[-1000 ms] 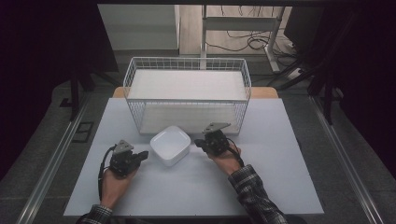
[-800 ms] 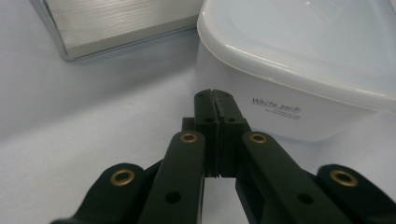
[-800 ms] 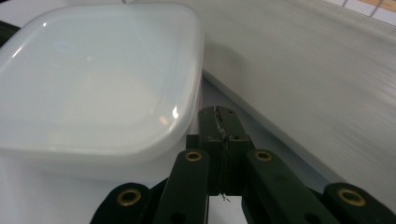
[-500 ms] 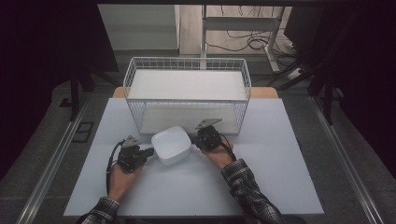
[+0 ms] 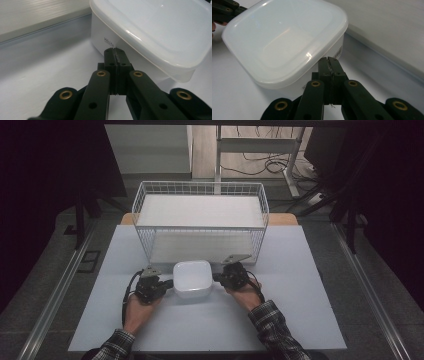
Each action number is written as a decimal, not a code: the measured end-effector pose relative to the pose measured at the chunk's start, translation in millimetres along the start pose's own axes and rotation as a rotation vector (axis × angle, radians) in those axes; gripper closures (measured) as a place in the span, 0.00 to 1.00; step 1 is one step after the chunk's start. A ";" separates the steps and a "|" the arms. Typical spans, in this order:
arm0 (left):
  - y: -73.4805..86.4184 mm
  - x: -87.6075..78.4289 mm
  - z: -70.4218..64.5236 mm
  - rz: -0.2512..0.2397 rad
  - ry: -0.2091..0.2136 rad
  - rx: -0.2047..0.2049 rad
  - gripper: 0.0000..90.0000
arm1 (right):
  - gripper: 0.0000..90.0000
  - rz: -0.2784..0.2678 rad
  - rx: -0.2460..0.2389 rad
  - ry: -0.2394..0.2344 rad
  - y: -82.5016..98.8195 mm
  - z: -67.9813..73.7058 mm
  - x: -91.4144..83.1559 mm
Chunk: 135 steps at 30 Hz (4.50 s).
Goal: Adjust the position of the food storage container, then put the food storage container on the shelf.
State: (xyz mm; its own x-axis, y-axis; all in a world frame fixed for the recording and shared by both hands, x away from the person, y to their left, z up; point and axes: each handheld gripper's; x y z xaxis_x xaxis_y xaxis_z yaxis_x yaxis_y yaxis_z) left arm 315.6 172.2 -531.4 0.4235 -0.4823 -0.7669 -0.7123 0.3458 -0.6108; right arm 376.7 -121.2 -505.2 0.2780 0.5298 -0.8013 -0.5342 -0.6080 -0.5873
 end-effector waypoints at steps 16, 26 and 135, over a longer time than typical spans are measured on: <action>-3.2 6.0 -32.9 0.018 0.056 0.085 1.00 | 0.99 -0.005 0.024 0.016 45.3 10.3 -38.4; 6.6 -15.3 -31.8 -0.031 0.029 0.108 0.91 | 0.92 -0.014 -0.020 0.071 50.0 11.8 -46.8; -13.8 -16.8 -43.6 -0.050 0.194 0.023 0.88 | 0.87 -0.141 0.213 -0.025 39.7 24.1 -72.4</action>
State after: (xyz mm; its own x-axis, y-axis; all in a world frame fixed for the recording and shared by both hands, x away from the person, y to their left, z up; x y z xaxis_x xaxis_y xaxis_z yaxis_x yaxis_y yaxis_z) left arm 293.9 140.5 -501.5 0.3407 -0.6441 -0.6849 -0.6795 0.3348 -0.6529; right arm 316.2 -169.4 -467.7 0.3429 0.6167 -0.7086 -0.6488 -0.3901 -0.6534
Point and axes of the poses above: each handheld gripper's, and its own axes: x roughly forward along the jaws, y roughly out of its underside, z roughly to its left, and after that the axes turned 12 degrees about z, right-handed
